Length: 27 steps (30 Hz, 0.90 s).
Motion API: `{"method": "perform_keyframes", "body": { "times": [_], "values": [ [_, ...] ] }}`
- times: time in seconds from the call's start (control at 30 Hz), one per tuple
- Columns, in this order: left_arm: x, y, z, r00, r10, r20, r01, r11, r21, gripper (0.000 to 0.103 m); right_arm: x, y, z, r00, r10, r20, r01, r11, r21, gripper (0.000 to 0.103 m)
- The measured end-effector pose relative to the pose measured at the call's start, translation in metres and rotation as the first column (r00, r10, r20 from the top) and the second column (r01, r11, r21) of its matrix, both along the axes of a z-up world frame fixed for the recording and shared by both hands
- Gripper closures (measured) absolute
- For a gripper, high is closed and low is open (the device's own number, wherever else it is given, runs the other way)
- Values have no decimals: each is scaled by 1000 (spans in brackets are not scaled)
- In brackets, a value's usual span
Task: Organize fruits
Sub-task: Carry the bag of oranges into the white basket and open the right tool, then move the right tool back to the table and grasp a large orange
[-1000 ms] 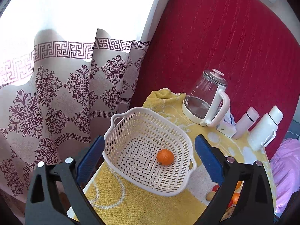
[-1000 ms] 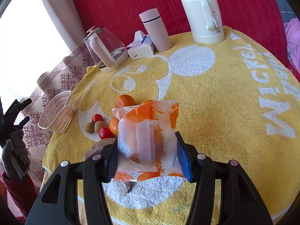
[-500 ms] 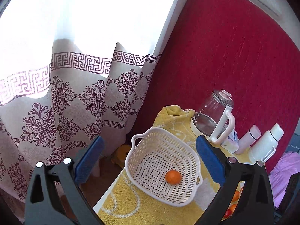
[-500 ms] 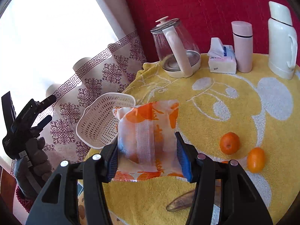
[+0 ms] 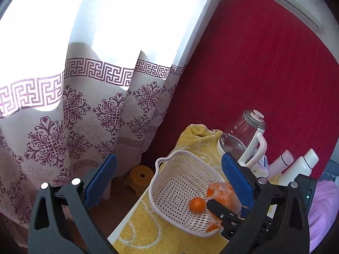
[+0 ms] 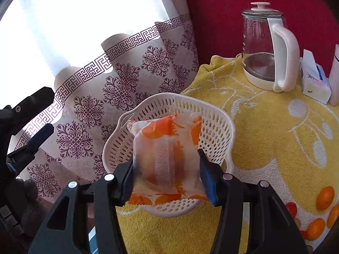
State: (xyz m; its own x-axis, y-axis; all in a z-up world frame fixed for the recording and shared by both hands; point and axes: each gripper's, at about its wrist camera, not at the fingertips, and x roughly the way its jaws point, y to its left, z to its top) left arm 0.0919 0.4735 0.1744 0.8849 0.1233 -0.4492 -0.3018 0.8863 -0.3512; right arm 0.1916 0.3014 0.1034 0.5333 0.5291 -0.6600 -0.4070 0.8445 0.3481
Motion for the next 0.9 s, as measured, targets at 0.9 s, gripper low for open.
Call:
{"method": "perform_keyframes", "body": {
  "times": [0.9],
  "values": [
    [5,-18,-5,999,-45,-14,45,999,-3,3,-24,-44,-10,998,-60,12,59,996,65,40]
  ]
}}
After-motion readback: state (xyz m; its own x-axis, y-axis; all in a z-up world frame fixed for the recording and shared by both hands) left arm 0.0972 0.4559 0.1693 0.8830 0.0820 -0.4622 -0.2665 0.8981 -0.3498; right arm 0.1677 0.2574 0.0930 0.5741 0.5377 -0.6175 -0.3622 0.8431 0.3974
